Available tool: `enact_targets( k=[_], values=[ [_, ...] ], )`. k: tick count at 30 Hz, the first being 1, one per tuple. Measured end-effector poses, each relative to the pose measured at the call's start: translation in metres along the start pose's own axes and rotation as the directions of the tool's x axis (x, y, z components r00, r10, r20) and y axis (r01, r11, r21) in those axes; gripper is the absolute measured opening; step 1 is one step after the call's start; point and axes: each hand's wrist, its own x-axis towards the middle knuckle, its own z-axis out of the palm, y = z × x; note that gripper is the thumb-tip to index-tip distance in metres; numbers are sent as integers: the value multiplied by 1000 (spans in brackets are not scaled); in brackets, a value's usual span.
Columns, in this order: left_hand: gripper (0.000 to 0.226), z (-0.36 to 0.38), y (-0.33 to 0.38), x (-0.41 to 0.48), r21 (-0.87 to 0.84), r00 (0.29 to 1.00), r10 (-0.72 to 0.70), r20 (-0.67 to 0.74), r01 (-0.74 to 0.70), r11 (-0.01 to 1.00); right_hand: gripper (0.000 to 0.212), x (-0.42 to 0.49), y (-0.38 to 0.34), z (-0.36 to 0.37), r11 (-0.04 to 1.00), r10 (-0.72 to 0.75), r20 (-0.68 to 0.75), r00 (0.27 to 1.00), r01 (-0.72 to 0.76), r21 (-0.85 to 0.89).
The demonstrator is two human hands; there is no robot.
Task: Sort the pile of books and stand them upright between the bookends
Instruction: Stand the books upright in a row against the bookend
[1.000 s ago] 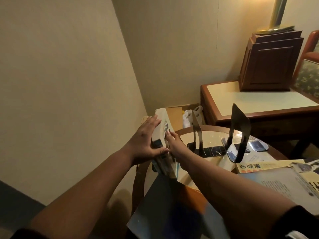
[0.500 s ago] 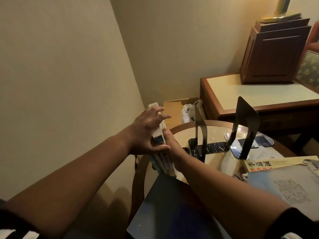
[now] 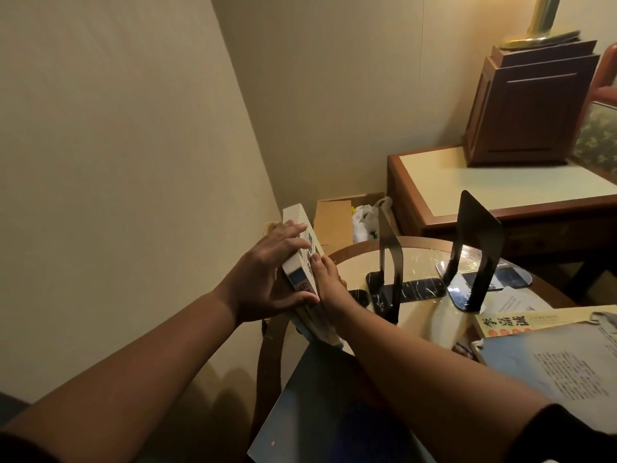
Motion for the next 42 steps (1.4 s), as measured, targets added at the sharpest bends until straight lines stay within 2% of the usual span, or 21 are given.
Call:
enact_targets(
  k=[4, 7, 10, 12, 15, 20, 25, 28, 32, 35, 38, 40, 42],
  values=[
    [79, 7, -1, -1, 9, 999, -19, -28, 19, 1000, 99, -9, -10, -1, 999, -8, 14, 1000, 7, 39],
    [78, 10, 0, -1, 22, 999, -24, -38, 25, 999, 78, -12, -15, -5, 996, -40, 56, 998, 36, 83],
    [78, 11, -2, 0, 31, 999, -15, -39, 17, 999, 88, -9, -10, -6, 993, -65, 89, 994, 55, 104],
    [78, 12, -2, 3, 34, 999, 0, -34, 1, 999, 87, -7, -6, -8, 989, -77, 113, 991, 62, 132],
    [74, 14, 1, 7, 47, 999, 11, -32, -10, 999, 65, -9, -4, -11, 984, -99, 119, 988, 80, 162],
    [68, 11, 0, 0, 58, 999, -38, -29, 39, 998, 69, -17, -13, -8, 996, -47, 94, 994, 40, 74],
    [65, 7, 1, -3, 72, 999, -36, -12, 37, 997, 56, -50, -27, -16, 998, -24, 61, 998, 28, -62],
    [63, 7, 5, 1, 61, 999, -23, -28, 25, 998, 46, -86, -30, -26, 982, -61, 60, 996, 71, -174],
    [64, 8, 6, 1, 49, 999, -37, -26, 38, 998, 37, -148, -44, -51, 960, -123, 120, 985, 149, -239],
    [65, 6, 5, 0, 44, 999, -41, -19, 42, 998, 40, -188, -54, -86, 869, -194, 109, 975, 222, -441],
    [67, 6, 5, -2, 45, 999, -42, -20, 42, 998, 33, -221, -63, -133, 705, -300, 22, 954, 237, -669],
    [66, 6, 5, -1, 44, 998, -50, -25, 51, 998, 32, -239, -69, -166, 589, -361, -65, 930, 174, -789],
    [66, 6, 7, 1, 52, 998, -47, -36, 49, 997, 42, -255, -75, -196, 487, -310, -154, 938, 17, -873]
  ],
)
